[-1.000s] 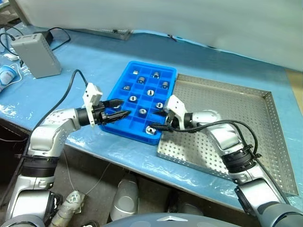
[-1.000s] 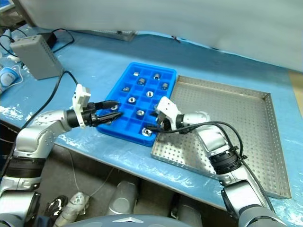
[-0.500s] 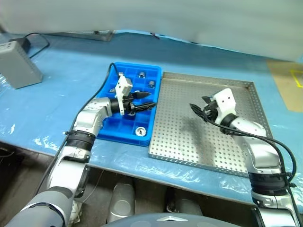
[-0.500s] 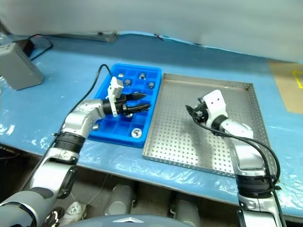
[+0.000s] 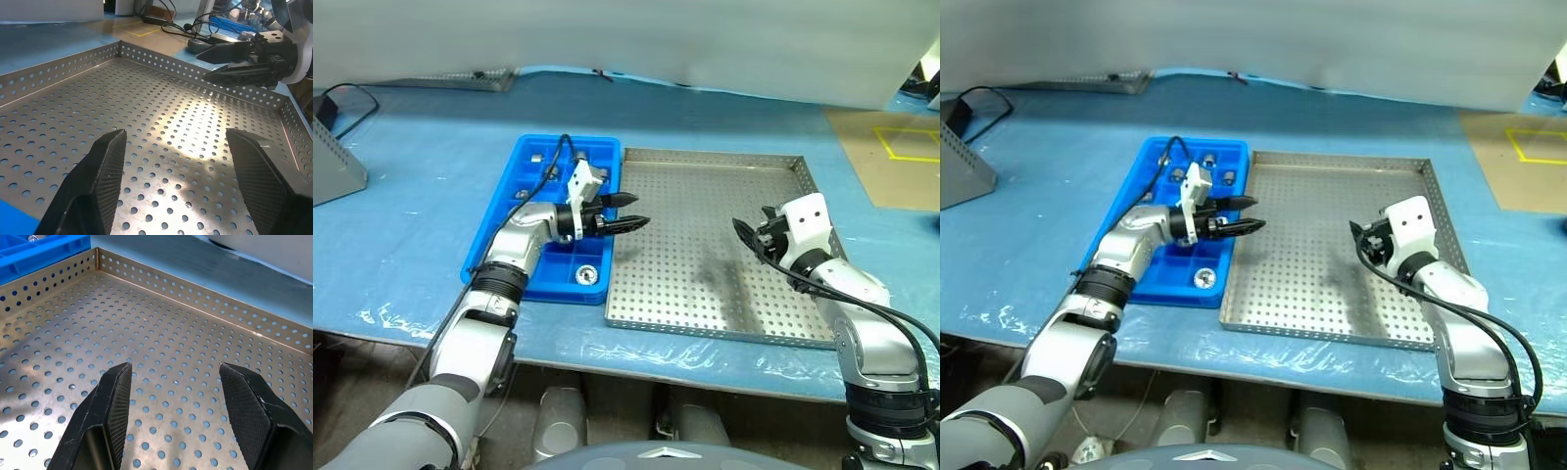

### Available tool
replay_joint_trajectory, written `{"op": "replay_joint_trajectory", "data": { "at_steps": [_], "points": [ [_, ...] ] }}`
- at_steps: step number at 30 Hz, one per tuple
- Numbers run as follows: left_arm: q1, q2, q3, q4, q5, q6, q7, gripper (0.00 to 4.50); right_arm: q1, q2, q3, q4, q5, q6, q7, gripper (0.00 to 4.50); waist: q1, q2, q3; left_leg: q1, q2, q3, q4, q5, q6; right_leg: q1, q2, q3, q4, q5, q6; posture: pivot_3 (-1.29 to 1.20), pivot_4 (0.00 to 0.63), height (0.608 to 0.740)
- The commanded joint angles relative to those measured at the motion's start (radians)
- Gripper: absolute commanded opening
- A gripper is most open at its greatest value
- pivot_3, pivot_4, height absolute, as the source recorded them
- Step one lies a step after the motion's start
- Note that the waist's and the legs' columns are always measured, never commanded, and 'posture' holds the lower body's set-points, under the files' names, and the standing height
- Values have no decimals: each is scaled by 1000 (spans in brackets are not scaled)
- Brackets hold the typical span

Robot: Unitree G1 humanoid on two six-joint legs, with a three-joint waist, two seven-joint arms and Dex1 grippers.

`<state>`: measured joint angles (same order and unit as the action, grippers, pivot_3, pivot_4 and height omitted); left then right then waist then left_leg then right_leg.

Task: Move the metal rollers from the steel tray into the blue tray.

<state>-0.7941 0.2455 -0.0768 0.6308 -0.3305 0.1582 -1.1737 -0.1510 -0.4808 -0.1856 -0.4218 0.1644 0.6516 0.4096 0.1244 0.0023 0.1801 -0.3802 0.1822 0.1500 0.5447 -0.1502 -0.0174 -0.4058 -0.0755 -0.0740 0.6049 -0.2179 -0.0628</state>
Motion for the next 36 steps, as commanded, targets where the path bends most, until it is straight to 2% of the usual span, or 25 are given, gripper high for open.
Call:
{"op": "replay_joint_trajectory", "data": {
  "at_steps": [1, 14, 25, 36],
  "points": [
    [20, 22, 23, -47, -2, -7, 3, 3445, -39, -6, 8, -13, 12, -7, -1, 2916, -1, 0, 0, 0, 0, 0, 0, 0, 0, 0, 0, 0, 0, 0, -1, 47, 150, 740],
    [105, 36, 75, -211, -30, 36, 111, 3445, -177, -13, 63, 147, 5, -64, 38, 2916, 15, 0, 0, -1, 0, 0, 0, -1, 2, 0, -1, -2, 1, 1, -2, 189, 150, 740],
    [138, 47, 87, -286, -42, 48, 169, 3445, -210, 3, 103, 211, 15, -97, 62, 2916, 41, 0, 0, -2, 1, 0, 0, -1, 2, -1, -1, -2, 1, 1, -3, 318, 150, 740],
    [193, 67, 105, -380, -62, 93, 224, 3445, -268, 1, 119, 293, 4, -138, 96, 2916, 82, 1, 0, -2, 1, -1, 0, -1, 2, -1, -1, -2, 1, 1, -3, 346, 150, 740]
  ]
}}
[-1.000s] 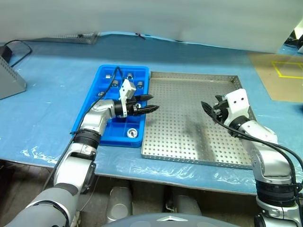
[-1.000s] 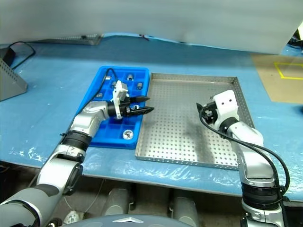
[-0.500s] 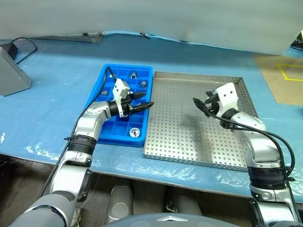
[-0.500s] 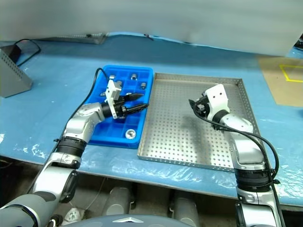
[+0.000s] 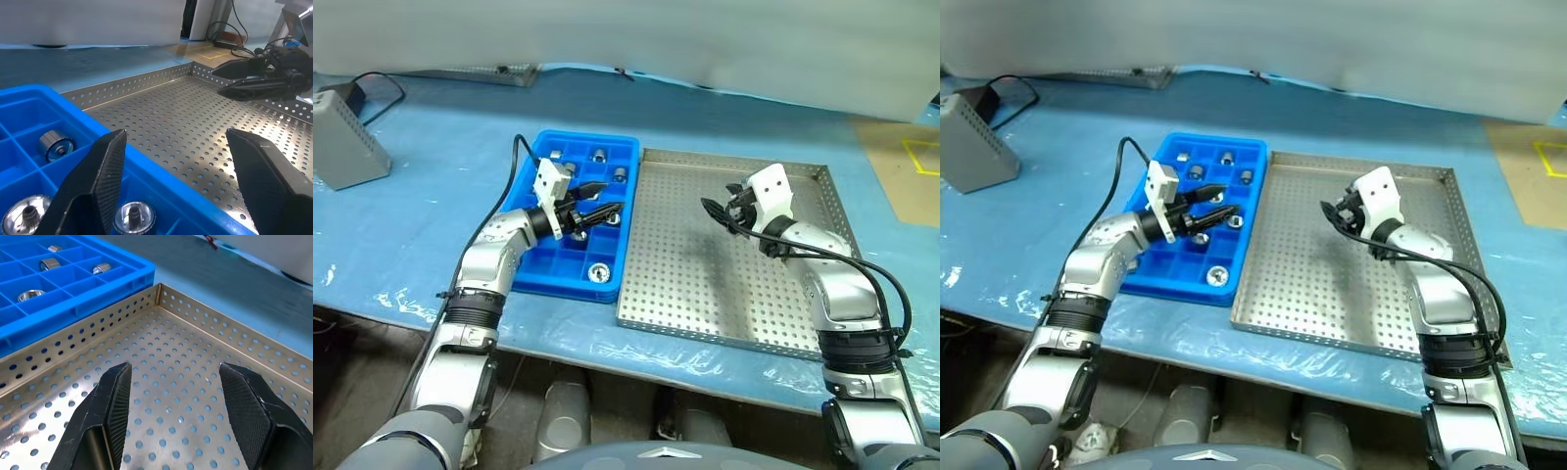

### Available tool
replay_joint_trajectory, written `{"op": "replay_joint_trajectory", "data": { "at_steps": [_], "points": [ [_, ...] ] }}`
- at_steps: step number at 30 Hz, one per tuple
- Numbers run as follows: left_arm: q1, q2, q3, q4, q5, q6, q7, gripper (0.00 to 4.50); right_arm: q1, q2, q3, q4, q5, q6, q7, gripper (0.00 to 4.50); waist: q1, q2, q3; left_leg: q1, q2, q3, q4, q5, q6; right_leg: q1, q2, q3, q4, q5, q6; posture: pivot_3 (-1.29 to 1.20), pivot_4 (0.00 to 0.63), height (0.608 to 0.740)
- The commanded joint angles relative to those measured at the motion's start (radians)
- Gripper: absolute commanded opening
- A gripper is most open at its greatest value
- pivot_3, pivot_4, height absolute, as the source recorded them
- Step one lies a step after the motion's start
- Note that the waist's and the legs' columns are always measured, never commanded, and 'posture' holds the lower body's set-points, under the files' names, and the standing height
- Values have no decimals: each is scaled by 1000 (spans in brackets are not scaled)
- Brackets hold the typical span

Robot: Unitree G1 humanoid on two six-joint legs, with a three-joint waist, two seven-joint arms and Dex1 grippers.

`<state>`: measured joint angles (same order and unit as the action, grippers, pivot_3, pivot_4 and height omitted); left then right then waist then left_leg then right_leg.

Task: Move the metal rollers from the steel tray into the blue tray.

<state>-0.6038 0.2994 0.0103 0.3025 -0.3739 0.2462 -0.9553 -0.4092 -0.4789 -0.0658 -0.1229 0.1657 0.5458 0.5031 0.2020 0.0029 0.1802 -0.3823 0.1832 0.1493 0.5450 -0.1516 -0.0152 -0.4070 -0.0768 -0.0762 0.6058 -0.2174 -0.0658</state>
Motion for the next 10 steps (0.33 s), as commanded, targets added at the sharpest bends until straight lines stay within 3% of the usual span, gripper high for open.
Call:
{"op": "replay_joint_trajectory", "data": {
  "at_steps": [1, 10],
  "points": [
    [4, 14, 17, -54, -19, 9, 6, 3445, -8, 1, 2, -7, 2, -34, 2, 2916, 6, 0, 0, 0, 0, 0, 0, 0, 0, 0, 0, 0, 0, 0, 0, 346, 150, 740],
    [-57, 11, 0, -2, -15, 15, -25, 3445, 17, 8, -14, -30, 3, -39, -23, 2916, 6, 0, 0, 0, 0, 0, 0, 0, 0, 0, 0, 0, 0, 0, 0, 264, 150, 740]
  ]
}}
